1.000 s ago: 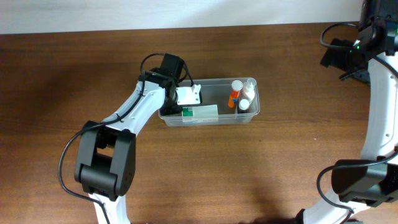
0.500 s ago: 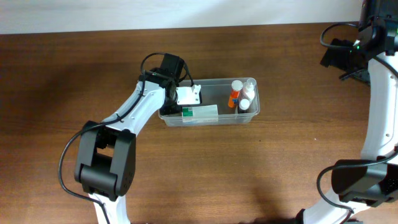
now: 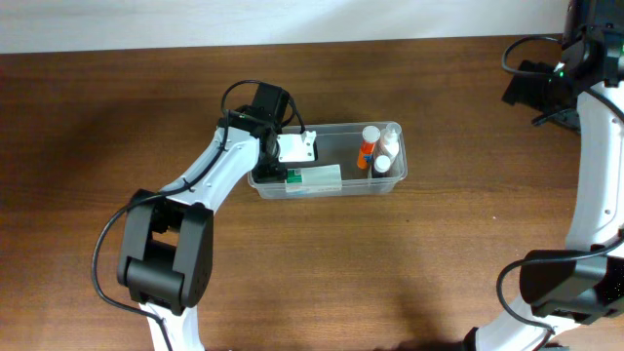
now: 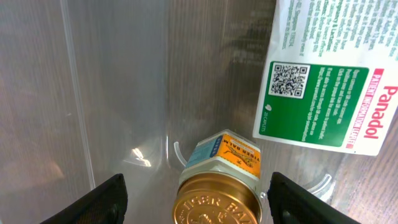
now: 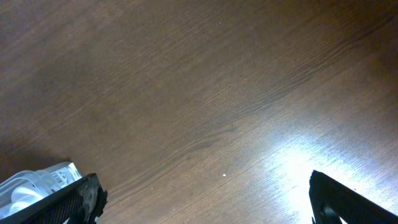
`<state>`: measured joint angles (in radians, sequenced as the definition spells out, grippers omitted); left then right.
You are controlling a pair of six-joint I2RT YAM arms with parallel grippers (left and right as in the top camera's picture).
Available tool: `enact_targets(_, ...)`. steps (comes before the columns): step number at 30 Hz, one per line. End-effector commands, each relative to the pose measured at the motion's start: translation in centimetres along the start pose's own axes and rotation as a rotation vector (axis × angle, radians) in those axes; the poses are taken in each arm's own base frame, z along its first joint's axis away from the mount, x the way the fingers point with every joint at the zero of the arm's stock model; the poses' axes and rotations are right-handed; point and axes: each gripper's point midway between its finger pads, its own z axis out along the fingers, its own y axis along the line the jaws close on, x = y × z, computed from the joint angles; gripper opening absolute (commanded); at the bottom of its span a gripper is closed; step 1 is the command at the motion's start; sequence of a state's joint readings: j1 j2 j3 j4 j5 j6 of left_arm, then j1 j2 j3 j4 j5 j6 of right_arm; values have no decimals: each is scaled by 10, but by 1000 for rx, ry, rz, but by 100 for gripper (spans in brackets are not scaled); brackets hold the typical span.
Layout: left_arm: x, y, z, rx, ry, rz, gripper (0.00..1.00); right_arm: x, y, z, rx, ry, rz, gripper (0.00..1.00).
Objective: Pack container
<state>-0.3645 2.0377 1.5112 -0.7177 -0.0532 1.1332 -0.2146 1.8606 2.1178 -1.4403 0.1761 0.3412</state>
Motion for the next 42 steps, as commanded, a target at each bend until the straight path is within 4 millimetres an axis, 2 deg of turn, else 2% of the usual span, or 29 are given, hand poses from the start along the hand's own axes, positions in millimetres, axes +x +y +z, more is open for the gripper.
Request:
enact_targets(1, -10, 10, -5, -27, -19, 18, 73, -4, -3, -6, 6, -23, 18, 98)
enact_targets(12, -22, 26, -32, -46, -33, -23, 73, -4, -3, -6, 6, -23, 18, 98)
enact_targets(17, -26, 28, -52, -42, -36, -17, 73, -4, -3, -6, 6, -23, 18, 98)
enact_targets(22, -37, 34, -81, -82, -63, -6, 71, -4, -3, -6, 6, -23, 18, 98)
enact_targets(23, -40, 38, -91, -105, -72, -5, 68, -4, -3, -6, 6, -23, 18, 98)
enact_targets(25, -42, 45, -106, -150, -72, -4, 69, -4, -3, -6, 6, -23, 18, 98)
enact_targets(28, -36, 64, -139, -266, -49, -75, 87, -4, -3, -6, 6, -23, 18, 98)
enact_targets(29, -34, 73, -151, -311, -49, -123, 99, -4, -3, -6, 6, -23, 18, 98)
enact_targets(31, -29, 91, -183, -419, -72, -259, 99, -4, -3, -6, 6, -23, 18, 98)
enact_targets(35, -18, 112, -245, -578, -152, -458, 99, -4, -3, -6, 6, -23, 18, 98)
enact_targets(39, -6, 119, -305, -681, -307, -689, 99, -4, -3, -6, 6, -23, 18, 98)
enact_targets(42, 9, 115, -347, -734, -411, -831, 99, -4, -3, -6, 6, -23, 18, 98)
